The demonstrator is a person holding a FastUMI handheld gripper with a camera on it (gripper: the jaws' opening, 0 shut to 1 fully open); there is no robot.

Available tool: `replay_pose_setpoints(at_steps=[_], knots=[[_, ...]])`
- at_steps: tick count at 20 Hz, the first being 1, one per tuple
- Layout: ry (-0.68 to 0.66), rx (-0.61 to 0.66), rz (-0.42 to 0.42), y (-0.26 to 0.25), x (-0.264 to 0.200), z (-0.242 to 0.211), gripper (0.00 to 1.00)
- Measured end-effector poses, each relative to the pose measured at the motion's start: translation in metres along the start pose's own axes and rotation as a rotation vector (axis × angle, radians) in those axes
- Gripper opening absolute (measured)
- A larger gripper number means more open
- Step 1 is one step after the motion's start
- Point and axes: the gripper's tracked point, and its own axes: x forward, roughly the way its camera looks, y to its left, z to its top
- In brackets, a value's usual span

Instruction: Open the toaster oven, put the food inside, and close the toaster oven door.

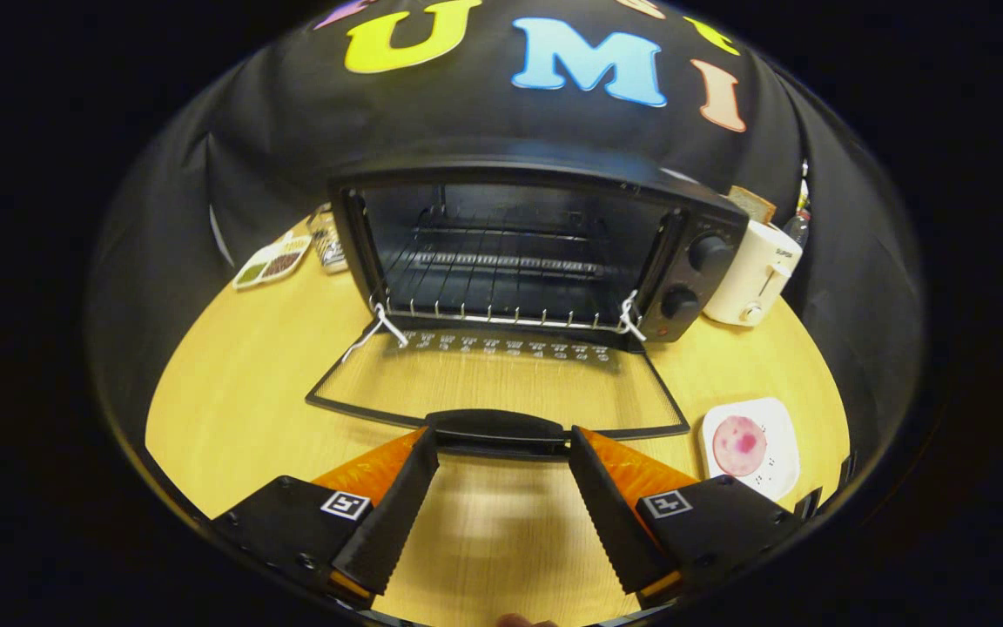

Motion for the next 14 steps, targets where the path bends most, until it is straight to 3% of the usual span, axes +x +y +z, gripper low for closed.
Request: replay_pose_setpoints(at_steps=[6,11,14], knots=[[-0.002,-0.098,0.006,-0.005,-0.026,-0.015,0.96],[-0.024,-0.186,0.011,-0.032,-0.060,-0.015,0.96],[0.000,-0.171,0.006,-0.060,-0.078,-0.023,0.99]])
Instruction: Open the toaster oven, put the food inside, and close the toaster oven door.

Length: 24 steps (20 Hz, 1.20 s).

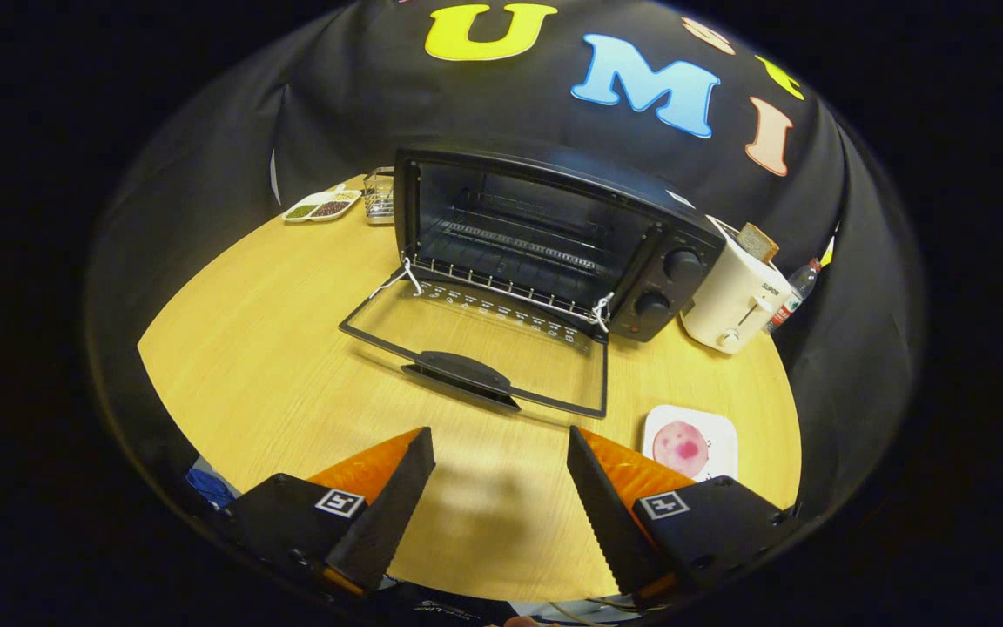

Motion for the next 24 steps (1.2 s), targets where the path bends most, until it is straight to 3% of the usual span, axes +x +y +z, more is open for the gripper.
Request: replay_pose_setpoints(at_steps=[8,17,24], knots=[[0.024,0.034,-0.066,-0.098,-0.014,-0.013,0.99],[0.097,0.138,-0.022,-0.199,0.009,-0.030,0.99],[0.239,0.261,0.040,-0.250,0.042,-0.074,0.98]])
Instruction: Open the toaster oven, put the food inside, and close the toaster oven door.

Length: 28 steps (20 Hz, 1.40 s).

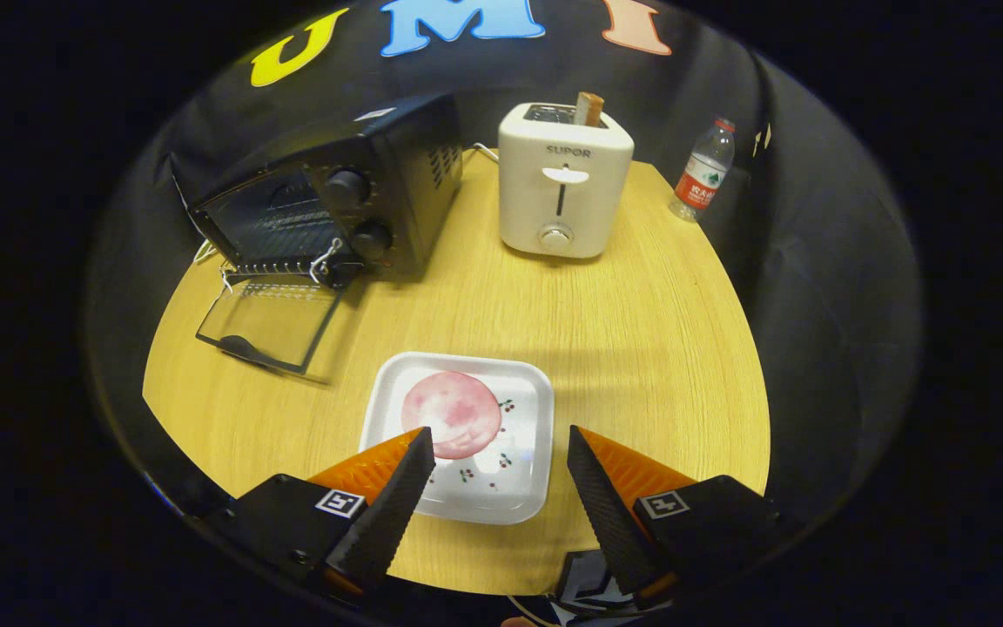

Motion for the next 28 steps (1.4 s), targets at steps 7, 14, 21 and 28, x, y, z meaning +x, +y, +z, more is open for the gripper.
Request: replay_pose_setpoints(at_steps=[7,14,21,28], knots=[[0.162,0.098,0.049,-0.023,0.026,-0.027,0.97],[0.241,0.039,0.062,-0.013,0.041,-0.034,0.56],[0.277,0.049,0.110,-0.010,0.043,-0.034,0.22],[0.260,0.076,0.205,-0.016,0.041,-0.031,0.02]])
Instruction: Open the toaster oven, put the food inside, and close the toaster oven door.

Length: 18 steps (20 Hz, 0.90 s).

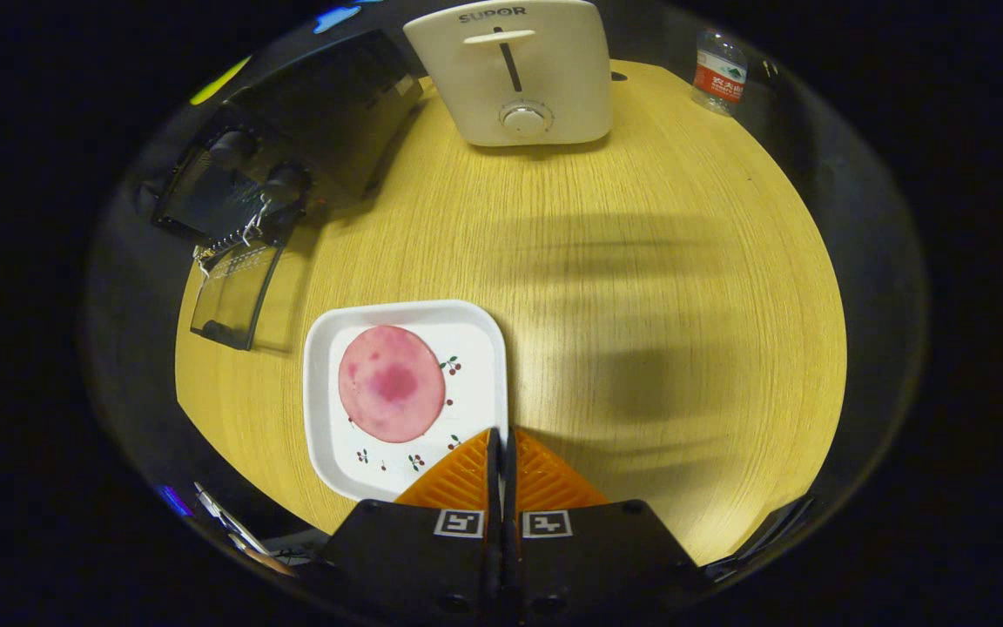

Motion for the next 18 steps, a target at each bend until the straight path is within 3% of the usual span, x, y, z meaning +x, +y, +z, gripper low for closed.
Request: replay_pose_setpoints(at_steps=[11,18], knots=[[-0.022,0.262,0.205,0.008,-0.013,-0.010,0.02],[-0.102,0.415,0.263,0.024,-0.051,-0.014,0.02]])
